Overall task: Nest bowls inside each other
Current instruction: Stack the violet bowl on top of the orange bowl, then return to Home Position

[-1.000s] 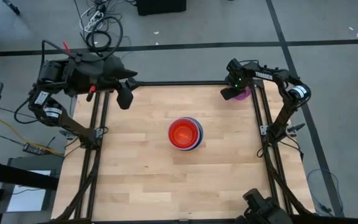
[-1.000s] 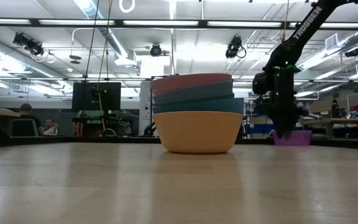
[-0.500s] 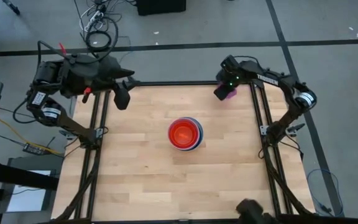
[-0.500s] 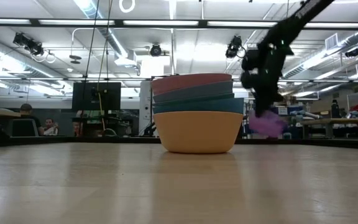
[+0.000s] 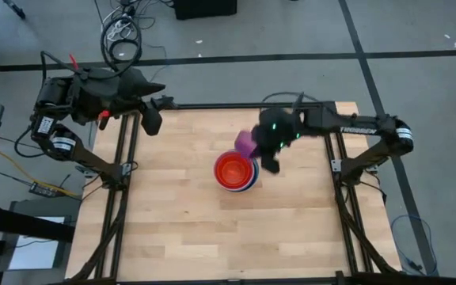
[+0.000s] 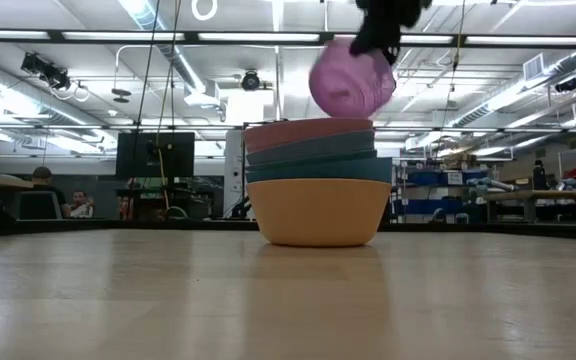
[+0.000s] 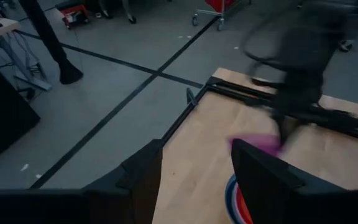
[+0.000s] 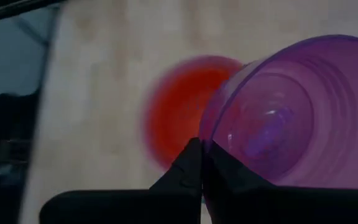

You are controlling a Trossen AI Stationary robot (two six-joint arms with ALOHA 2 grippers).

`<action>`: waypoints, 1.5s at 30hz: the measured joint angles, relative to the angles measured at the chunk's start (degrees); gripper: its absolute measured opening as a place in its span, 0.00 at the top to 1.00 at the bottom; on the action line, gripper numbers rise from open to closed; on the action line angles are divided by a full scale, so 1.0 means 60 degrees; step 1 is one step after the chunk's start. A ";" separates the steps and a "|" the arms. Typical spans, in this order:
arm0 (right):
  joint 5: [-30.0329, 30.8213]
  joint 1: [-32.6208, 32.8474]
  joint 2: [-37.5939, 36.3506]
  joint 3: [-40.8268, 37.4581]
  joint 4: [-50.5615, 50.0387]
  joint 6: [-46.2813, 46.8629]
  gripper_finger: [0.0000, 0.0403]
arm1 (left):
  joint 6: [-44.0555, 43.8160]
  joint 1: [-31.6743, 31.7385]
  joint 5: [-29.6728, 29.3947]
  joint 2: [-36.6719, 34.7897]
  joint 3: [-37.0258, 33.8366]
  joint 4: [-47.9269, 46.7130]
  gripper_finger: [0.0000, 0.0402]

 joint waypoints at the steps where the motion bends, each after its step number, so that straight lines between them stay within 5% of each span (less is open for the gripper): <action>1: 0.0041 0.0437 0.0130 0.0118 0.0090 0.0141 1.00 | -0.0001 0.0000 -0.0062 0.0000 0.0000 -0.0003 0.50; 7: 0.0746 0.1987 0.1088 0.0626 0.0254 0.0382 1.00 | -0.0059 0.0000 -0.0077 0.0000 0.0000 0.0026 0.50; 18: 0.1693 0.1660 0.2884 0.0629 0.0024 0.0188 1.00 | -0.0853 0.0000 0.0323 0.0004 0.0000 -0.0222 0.50; 22: 0.1902 0.1471 0.3001 0.0625 -0.0554 0.0106 0.96 | -0.1004 0.0000 0.0459 0.0004 0.0000 -0.0236 0.50; 33: 0.2094 0.2320 0.2782 0.1305 -0.0696 0.0219 0.64 | -0.0804 0.0000 0.0415 0.0007 0.0000 -0.0393 0.50; 45: 0.3243 0.3118 0.2752 0.2243 -0.0873 0.0109 0.67 | -0.1043 0.0000 0.0415 0.0138 -0.0154 -0.0828 0.50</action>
